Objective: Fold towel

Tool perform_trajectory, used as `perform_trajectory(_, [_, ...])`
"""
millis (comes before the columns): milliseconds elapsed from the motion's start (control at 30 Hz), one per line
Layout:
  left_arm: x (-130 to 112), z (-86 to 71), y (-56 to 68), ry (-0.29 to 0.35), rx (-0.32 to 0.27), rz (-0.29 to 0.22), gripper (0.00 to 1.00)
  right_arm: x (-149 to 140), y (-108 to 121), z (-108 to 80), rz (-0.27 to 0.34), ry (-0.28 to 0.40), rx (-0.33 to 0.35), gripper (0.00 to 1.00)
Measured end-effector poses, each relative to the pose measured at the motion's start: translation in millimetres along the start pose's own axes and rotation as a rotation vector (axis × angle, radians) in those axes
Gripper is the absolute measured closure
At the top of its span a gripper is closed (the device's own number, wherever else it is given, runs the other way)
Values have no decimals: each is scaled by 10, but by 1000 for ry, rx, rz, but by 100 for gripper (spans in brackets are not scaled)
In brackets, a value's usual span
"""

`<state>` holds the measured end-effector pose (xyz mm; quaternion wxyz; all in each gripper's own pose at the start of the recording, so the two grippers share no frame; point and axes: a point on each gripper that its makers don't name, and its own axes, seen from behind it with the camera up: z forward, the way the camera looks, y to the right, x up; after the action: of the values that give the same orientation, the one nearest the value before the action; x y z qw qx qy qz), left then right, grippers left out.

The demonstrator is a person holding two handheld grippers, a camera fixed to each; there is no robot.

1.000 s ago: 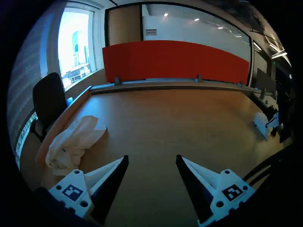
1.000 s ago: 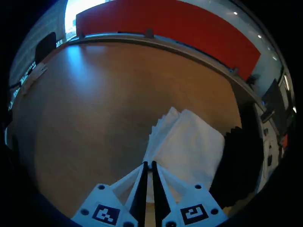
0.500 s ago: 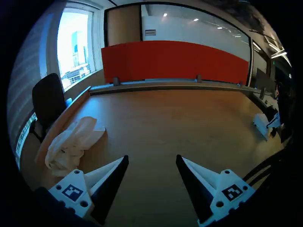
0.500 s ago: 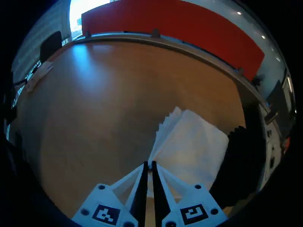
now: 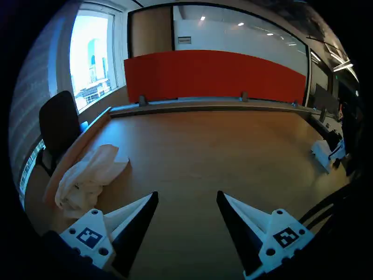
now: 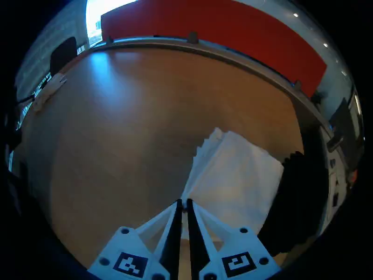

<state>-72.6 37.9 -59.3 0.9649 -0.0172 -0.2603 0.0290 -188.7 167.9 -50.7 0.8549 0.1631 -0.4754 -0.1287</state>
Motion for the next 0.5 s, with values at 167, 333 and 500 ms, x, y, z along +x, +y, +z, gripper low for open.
perform_trajectory(167, [-6,-2,4,-1,0,1,7,-8,-10,2,4,-4,3,69])
perform_trajectory(333, [-6,1,-5,-2,1,1,7,-22,-29,4,5,-4,9,48])
perform_trajectory(500, [8,6,-11,-1,2,0,7,-22,-52,5,6,-1,15,46])
